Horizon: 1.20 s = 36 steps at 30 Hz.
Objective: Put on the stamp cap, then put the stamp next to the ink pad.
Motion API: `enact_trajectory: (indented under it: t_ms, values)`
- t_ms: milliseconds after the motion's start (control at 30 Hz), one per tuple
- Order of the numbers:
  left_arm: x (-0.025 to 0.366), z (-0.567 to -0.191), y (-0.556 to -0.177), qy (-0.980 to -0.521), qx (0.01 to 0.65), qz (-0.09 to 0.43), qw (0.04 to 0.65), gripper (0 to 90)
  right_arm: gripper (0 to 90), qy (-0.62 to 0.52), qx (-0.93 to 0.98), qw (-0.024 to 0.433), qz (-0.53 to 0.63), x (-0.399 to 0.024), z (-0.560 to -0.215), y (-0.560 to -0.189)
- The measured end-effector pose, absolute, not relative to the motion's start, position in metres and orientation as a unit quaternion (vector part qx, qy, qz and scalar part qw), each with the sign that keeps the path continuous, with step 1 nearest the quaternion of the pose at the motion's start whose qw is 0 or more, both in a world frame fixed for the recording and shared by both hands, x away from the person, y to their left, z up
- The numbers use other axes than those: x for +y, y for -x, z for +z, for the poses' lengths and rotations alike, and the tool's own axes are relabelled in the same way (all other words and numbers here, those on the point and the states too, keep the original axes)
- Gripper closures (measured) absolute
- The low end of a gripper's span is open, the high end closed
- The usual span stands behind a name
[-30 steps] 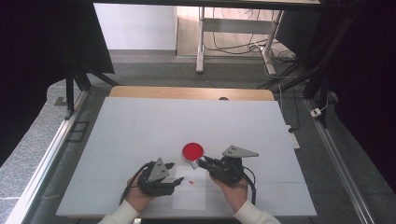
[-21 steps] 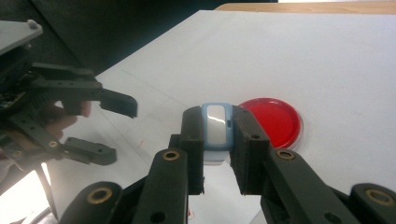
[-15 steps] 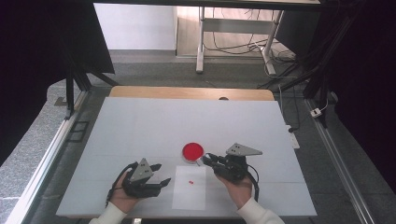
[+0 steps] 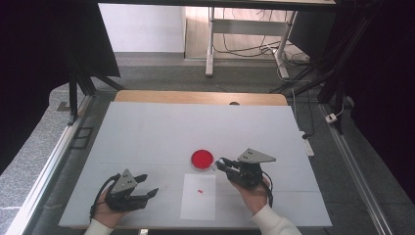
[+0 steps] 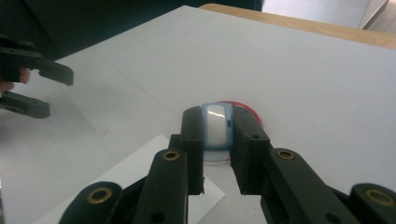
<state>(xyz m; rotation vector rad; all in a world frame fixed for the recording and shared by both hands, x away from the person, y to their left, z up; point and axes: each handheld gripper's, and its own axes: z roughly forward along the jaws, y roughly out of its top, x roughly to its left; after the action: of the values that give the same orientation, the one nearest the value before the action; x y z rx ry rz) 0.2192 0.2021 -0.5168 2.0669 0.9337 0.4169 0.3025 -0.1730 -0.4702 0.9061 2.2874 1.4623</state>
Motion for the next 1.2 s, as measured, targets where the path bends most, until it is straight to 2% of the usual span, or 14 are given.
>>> enact_trajectory:
  t_ms: [700,1200]
  values:
    - [0.207,-0.522,-0.224,-0.819,0.379,0.163,0.399,35.1,75.4,-0.325,0.794,0.161,0.488,-0.184,-0.466,-0.326]
    - [0.208,-0.524,-0.225,-0.822,0.38,0.163,0.392,35.0,75.2,-0.342,0.815,0.181,0.432,-0.186,-0.478,-0.357]
